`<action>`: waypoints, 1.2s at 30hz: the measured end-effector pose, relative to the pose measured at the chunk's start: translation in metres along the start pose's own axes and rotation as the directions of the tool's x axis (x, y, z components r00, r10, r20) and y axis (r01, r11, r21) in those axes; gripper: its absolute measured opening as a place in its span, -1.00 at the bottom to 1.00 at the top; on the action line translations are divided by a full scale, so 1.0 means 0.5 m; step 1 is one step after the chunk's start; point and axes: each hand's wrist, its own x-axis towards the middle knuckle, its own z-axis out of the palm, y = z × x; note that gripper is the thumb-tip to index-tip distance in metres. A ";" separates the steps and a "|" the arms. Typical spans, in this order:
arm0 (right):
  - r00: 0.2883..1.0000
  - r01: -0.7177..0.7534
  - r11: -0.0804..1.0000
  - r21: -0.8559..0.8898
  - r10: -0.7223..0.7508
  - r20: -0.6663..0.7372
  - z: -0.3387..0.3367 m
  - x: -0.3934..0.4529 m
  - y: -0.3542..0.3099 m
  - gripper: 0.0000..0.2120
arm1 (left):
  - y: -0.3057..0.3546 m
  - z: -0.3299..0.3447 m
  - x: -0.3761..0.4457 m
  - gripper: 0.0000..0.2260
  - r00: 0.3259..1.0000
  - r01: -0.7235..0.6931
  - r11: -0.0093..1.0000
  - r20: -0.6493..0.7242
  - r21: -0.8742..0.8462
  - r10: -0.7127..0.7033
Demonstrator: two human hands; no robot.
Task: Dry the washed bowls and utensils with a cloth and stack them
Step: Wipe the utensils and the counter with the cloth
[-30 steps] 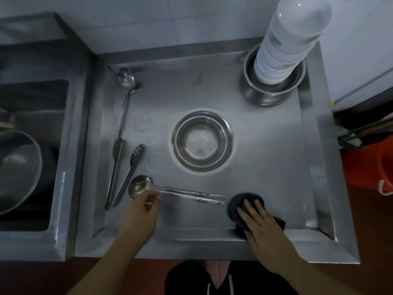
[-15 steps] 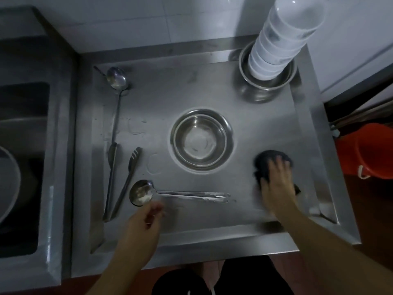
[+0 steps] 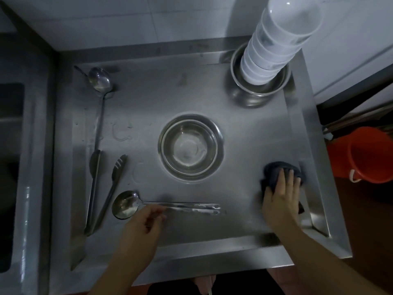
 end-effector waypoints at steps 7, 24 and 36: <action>0.969 0.247 0.967 0.057 -0.246 -0.019 -0.032 0.237 -0.277 -0.37 | 0.002 0.010 0.004 -0.68 0.999 0.004 0.999 0.054 0.052 -0.007; 0.849 0.524 0.851 0.025 -0.524 0.071 -0.047 0.152 -0.489 -0.36 | -0.049 -0.078 -0.004 -0.87 0.998 -0.029 0.976 0.052 0.218 0.018; 0.725 0.648 0.753 -0.111 -0.566 0.391 0.099 -0.150 -0.424 -0.79 | -0.151 -0.145 -0.019 -0.87 0.999 -0.018 0.933 0.033 0.359 0.007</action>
